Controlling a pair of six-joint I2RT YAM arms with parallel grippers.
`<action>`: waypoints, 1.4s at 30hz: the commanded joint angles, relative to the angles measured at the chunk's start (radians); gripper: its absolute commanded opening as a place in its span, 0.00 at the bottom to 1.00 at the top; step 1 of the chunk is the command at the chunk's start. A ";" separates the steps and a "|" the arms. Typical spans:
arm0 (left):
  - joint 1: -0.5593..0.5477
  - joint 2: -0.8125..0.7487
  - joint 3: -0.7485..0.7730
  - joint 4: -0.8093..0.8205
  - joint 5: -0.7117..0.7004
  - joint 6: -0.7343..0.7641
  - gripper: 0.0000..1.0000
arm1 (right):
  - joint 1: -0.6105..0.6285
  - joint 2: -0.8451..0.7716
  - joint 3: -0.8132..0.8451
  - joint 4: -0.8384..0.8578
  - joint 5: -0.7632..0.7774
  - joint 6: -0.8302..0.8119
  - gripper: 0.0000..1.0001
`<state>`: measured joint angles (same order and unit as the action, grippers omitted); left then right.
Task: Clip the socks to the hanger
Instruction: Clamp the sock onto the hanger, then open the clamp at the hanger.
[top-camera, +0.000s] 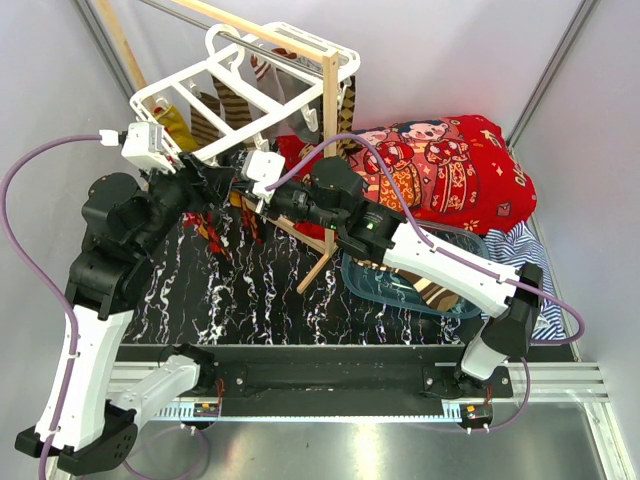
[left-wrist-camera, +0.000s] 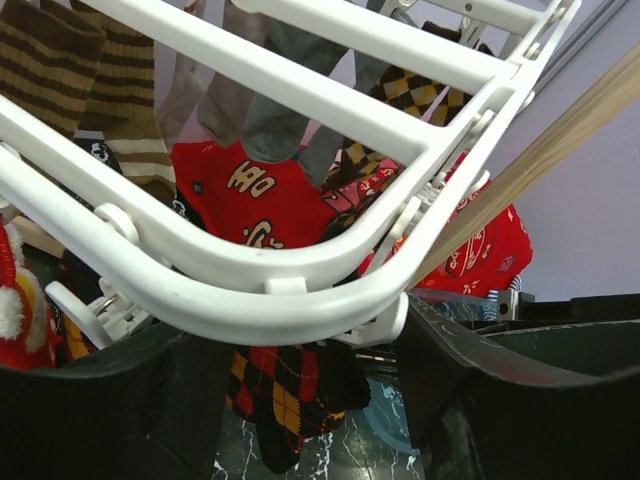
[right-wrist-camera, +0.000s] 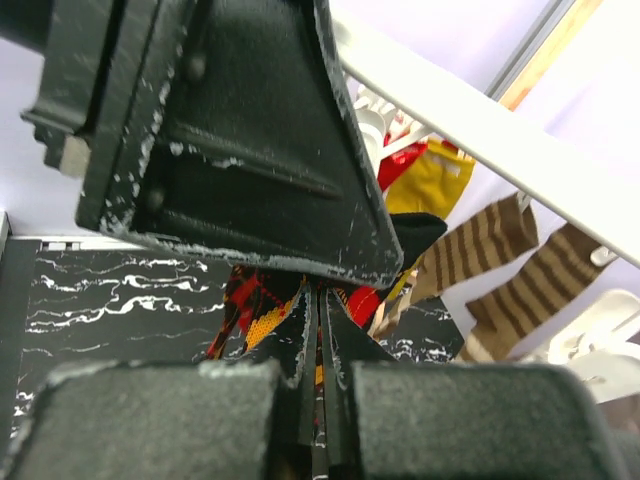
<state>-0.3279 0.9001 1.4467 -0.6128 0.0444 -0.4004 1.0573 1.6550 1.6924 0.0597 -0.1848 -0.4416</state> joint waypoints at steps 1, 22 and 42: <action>0.001 -0.003 0.040 0.022 -0.014 0.008 0.64 | 0.013 -0.004 0.046 0.069 0.001 -0.003 0.01; 0.001 0.016 0.052 0.021 -0.181 0.067 0.63 | 0.012 -0.126 -0.281 0.364 0.403 -0.011 0.57; 0.001 -0.006 0.046 0.016 -0.173 0.060 0.64 | -0.003 0.043 -0.200 0.664 0.452 0.007 0.64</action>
<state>-0.3279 0.9058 1.4582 -0.6308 -0.1177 -0.3447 1.0576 1.6772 1.4471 0.5842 0.2028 -0.4454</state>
